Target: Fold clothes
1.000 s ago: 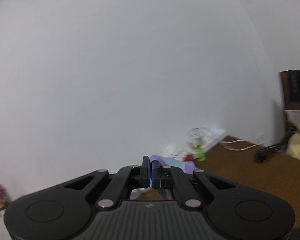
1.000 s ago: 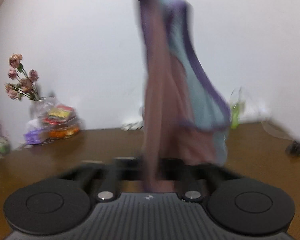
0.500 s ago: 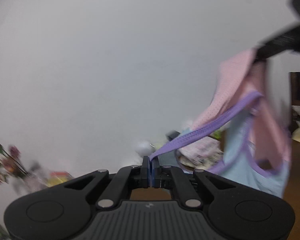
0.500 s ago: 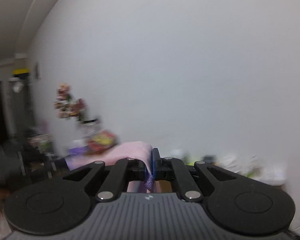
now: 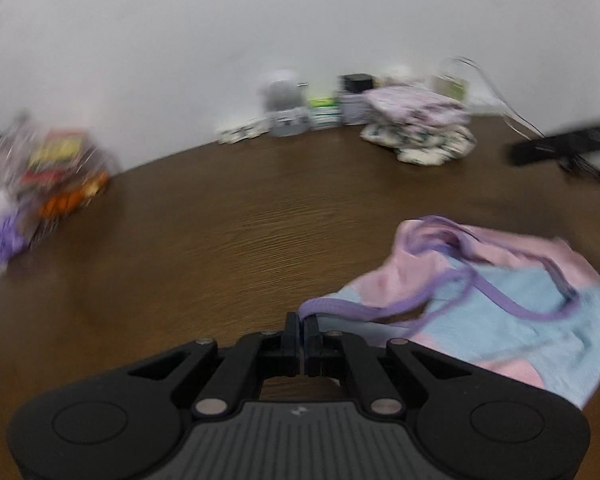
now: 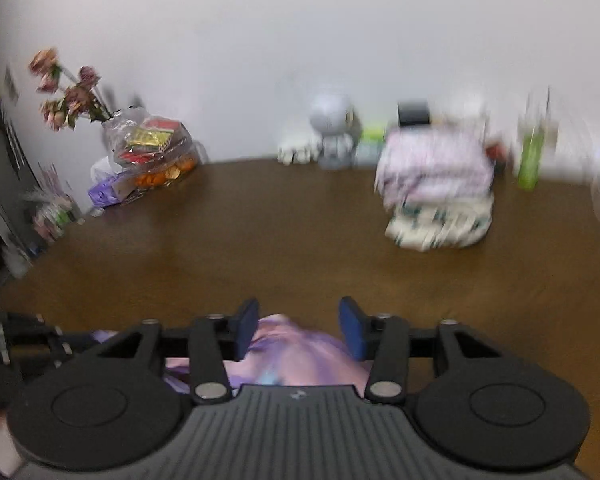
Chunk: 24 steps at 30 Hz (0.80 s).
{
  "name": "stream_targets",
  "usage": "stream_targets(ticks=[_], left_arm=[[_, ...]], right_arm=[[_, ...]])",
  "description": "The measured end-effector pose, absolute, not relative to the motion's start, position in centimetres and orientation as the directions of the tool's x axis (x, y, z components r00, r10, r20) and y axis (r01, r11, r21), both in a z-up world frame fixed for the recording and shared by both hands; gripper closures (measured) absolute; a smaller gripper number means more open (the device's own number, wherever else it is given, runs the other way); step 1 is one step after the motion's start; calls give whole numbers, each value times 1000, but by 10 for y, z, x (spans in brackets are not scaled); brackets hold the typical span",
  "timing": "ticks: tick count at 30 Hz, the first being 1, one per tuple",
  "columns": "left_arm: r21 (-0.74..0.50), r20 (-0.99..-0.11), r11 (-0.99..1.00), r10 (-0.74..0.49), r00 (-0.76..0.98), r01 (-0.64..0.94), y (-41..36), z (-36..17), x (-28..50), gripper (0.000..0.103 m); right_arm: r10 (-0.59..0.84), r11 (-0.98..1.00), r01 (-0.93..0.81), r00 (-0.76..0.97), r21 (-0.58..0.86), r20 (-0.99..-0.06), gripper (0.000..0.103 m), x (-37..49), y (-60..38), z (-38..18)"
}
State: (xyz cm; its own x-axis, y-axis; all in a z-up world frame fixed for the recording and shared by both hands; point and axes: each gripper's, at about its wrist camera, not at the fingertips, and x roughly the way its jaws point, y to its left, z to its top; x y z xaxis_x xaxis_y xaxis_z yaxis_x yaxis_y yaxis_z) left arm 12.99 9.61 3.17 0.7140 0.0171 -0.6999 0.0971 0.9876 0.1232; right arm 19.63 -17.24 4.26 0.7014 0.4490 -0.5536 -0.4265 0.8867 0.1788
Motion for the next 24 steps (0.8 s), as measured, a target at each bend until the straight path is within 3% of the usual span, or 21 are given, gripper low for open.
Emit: stream_targets(ticks=[6, 10, 15, 17, 18, 24], left_arm=[[29, -685, 998, -22, 728, 57, 115, 22, 134, 102], [35, -669, 997, -29, 742, 71, 119, 26, 120, 102], [17, -643, 997, -44, 765, 72, 123, 28, 121, 102], [26, -625, 998, -32, 780, 62, 124, 30, 118, 102], [38, -613, 998, -18, 790, 52, 123, 31, 118, 102], [145, -457, 989, 104, 883, -42, 121, 56, 108, 103]], right_arm=[[490, 778, -628, 585, 21, -646, 59, 181, -119, 31], [401, 771, -633, 562, -64, -724, 65, 192, -77, -2], [322, 787, -608, 545, -101, -774, 65, 205, -57, -20], [299, 801, -589, 541, -101, -786, 75, 207, -53, -23], [289, 814, -574, 542, -96, -789, 97, 209, -54, -23], [245, 861, -488, 644, -143, -724, 98, 202, -86, 31]])
